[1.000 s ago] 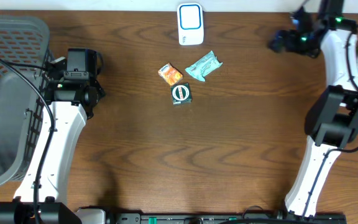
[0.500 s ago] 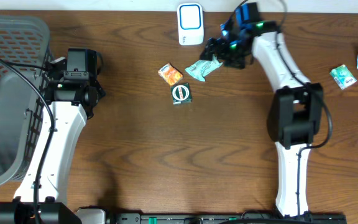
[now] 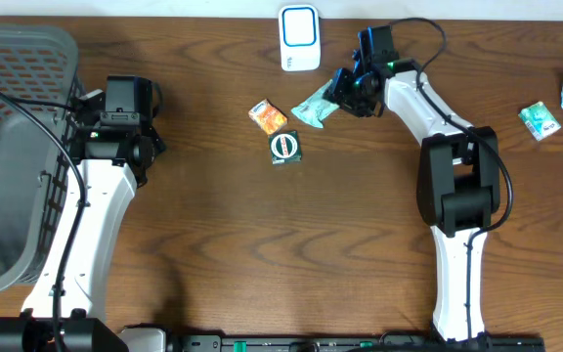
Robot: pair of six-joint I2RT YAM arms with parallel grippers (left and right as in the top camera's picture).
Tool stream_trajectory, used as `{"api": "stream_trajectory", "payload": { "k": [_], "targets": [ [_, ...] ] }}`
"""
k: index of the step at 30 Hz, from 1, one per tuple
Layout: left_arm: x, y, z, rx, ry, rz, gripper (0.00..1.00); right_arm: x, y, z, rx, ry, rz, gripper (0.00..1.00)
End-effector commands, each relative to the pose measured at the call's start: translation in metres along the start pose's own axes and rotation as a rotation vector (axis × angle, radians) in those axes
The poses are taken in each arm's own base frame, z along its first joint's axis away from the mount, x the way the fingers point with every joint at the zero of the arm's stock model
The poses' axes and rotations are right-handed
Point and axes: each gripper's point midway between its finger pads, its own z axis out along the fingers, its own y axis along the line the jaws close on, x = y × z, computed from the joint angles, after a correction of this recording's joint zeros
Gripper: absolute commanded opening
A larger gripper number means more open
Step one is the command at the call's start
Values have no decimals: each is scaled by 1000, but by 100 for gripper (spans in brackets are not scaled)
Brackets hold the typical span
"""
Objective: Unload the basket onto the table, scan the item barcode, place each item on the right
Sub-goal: 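Grasp the second light-green wipes pack with the right gripper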
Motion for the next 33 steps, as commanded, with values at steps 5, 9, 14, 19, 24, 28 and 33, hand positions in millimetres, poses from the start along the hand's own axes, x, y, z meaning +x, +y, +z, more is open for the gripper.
{"api": "stream_trajectory", "payload": {
  "k": [5, 9, 14, 19, 24, 28, 33],
  "targets": [
    [0, 5, 2, -27, -4, 15, 98, 14, 46, -17, -263, 91, -135, 1],
    [0, 5, 2, -27, -4, 15, 98, 12, 82, -54, -466, 91, -269, 1],
    [0, 5, 2, -27, -4, 15, 98, 16, 123, -109, -655, 43, -498, 1],
    [0, 5, 2, -27, -4, 15, 97, 10, 146, -146, -693, -48, -592, 1],
    [0, 5, 2, -27, -4, 15, 97, 7, 163, -160, -729, -96, -622, 1],
    [0, 5, 2, -27, -4, 15, 98, 6, 164, -161, -732, -88, -589, 1],
    [0, 5, 2, -27, -4, 15, 98, 6, 164, -161, -730, -89, -589, 1]
  ]
}}
